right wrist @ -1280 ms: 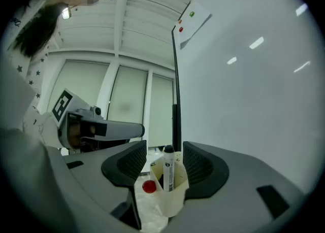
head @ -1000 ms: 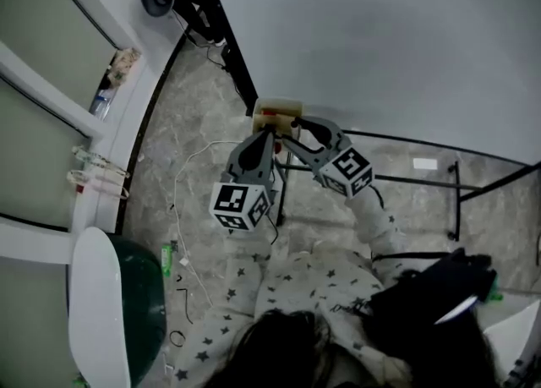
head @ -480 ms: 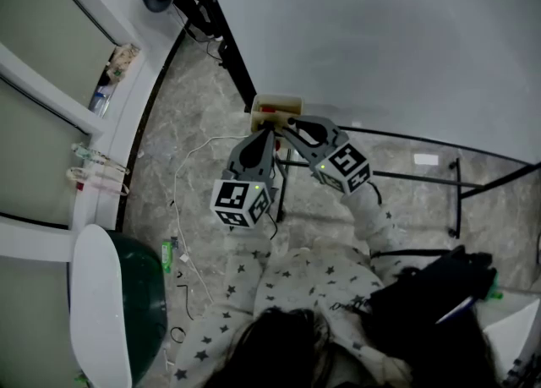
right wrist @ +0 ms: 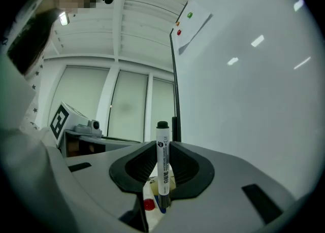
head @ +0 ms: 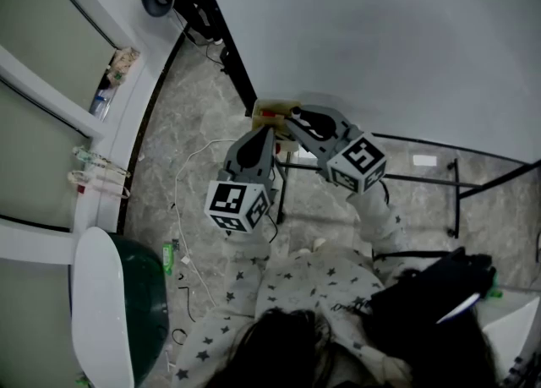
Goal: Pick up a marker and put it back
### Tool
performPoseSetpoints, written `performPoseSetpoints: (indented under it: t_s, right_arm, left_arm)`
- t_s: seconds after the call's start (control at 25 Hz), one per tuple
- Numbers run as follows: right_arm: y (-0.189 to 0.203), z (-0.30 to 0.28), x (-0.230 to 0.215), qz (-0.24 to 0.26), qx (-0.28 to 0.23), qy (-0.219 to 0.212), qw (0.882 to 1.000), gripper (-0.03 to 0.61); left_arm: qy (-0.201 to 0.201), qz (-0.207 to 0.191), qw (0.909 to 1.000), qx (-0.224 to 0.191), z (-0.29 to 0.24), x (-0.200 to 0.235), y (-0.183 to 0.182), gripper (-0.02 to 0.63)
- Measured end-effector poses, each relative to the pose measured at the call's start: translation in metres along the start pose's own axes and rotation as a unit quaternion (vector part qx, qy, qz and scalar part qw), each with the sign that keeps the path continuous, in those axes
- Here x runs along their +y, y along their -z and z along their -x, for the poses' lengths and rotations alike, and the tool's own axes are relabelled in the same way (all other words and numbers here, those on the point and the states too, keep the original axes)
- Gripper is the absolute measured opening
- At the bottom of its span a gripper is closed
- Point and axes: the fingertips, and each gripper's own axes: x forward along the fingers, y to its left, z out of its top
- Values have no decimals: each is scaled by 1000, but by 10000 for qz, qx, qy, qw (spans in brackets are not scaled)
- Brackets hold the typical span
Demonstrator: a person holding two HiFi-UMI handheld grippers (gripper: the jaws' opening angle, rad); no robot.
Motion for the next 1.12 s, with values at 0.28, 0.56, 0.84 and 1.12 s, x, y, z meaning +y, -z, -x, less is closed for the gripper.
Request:
performPoseSetpoints:
  t_s: [0.28, 0.56, 0.84, 1.12]
  right_arm:
    - [-57, 11, 10, 169, -274, -166, 9993, 83]
    - [-89, 23, 24, 285, -476, -272, 9981, 83]
    - [-90, 25, 25, 289, -473, -285, 9981, 83]
    - [-90, 22, 24, 296, -456, -269, 9982, 83]
  left_arm:
    - [326, -85, 9992, -203, 6, -22, -47, 0]
    - [508, -240, 9979, -318, 17, -35, -74, 1]
    - [553, -430, 9974, -179, 14, -37, -67, 0]
    - [568, -316, 9973, -352, 14, -33, -72, 0]
